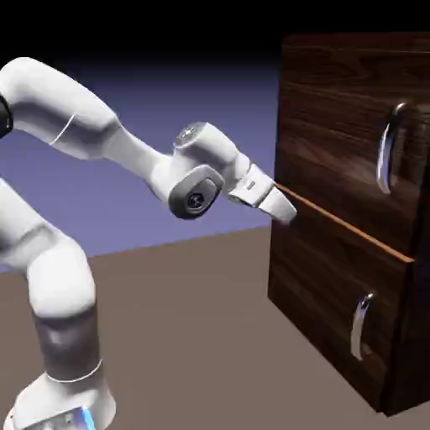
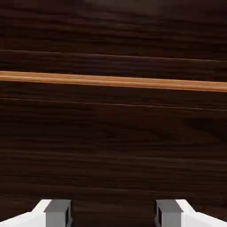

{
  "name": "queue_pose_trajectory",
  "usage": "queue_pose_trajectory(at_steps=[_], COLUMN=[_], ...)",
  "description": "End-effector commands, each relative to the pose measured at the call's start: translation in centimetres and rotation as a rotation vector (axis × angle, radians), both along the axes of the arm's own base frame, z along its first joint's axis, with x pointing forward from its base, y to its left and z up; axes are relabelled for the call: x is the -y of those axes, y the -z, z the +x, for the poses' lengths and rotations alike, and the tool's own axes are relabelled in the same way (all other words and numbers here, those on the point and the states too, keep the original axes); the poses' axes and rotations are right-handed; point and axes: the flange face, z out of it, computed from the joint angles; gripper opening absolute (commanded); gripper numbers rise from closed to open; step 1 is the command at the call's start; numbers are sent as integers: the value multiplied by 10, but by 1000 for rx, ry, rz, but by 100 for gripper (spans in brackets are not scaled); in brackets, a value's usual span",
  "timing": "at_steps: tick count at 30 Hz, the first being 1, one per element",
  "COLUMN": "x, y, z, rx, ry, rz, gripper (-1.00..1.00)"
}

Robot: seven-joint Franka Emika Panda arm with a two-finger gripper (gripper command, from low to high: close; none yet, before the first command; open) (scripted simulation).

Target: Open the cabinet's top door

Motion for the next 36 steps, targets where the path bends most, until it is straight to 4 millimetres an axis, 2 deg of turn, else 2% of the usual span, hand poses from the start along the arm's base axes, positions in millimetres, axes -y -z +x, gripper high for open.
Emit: queue_pose_trajectory(at_steps=[1,10,19,28,36], x=[-2,-9,-2,19,50], y=[-7,-69,-116,-147,-158], z=[1,-1,-10,-20,-25], rx=[19,191,344,455,500], ry=[-36,-318,-534,-689,-785], rz=[-38,-399,-790,-1203,-1581], gripper=[0,0,0,0,0])
